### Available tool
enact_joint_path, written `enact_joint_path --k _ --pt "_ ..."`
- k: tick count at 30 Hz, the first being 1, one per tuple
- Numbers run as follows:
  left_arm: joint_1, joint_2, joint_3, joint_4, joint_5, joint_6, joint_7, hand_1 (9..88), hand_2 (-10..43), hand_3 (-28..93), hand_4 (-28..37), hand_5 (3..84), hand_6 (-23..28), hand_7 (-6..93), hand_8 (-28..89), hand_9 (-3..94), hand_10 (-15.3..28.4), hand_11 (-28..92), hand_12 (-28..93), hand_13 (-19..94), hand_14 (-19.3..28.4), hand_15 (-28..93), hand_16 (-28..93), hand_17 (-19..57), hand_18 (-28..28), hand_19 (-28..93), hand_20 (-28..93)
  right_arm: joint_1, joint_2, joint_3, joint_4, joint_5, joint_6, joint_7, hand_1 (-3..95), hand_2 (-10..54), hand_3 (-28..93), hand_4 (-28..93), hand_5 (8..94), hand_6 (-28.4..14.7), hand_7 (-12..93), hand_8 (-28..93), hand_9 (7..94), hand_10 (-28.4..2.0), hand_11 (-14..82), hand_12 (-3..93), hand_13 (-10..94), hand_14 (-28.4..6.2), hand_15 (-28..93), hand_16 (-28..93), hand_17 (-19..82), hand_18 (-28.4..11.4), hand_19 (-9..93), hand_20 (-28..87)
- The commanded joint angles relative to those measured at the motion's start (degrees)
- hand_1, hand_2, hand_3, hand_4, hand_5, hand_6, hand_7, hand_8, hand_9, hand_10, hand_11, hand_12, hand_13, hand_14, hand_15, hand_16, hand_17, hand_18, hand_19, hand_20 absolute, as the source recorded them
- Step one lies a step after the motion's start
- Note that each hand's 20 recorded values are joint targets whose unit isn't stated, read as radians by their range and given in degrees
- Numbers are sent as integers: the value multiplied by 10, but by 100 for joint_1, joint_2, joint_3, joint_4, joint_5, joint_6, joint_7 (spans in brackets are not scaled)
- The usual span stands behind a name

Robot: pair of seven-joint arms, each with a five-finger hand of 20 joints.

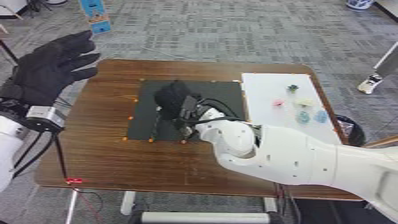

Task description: Arrange flowers

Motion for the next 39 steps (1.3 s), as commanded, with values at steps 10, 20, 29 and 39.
enact_joint_path --k 10,20,29,39 --pt "-617 114 597 104 120 63 349 210 -63 687 -283 273 24 148 -78 241 111 126 166 195 134 166 45 -124 224 411 75 642 -1415 -918 881 -334 883 652 519 -95 762 -283 764 27 429 -7 767 -82 419 636 677 -84 815 470 346 -211 895 552" --pt "-1036 4 1034 210 170 13 391 211 -64 687 -283 274 24 148 -78 242 111 127 166 195 135 167 44 -124 224 411 74 603 -1678 -1093 1358 -328 864 813 514 -95 757 -283 768 35 421 -18 758 -80 416 643 667 -81 816 474 338 -208 888 555" --pt "-1503 26 1437 374 154 -129 292 210 -65 689 -283 278 25 146 -78 246 111 128 164 199 134 165 43 -121 225 411 73 586 -1921 -1310 1602 -396 1150 1097 513 -95 755 -283 771 39 415 -15 755 -80 425 637 665 -81 817 474 337 -207 886 559" --pt "-1889 52 1787 513 127 -187 199 212 -64 688 -283 278 25 146 -78 246 111 128 163 200 135 166 42 -121 225 411 72 453 -2083 -1238 1740 -497 1272 1334 509 -95 752 -283 767 41 415 -11 750 -82 432 632 664 -81 818 474 337 -207 885 563"
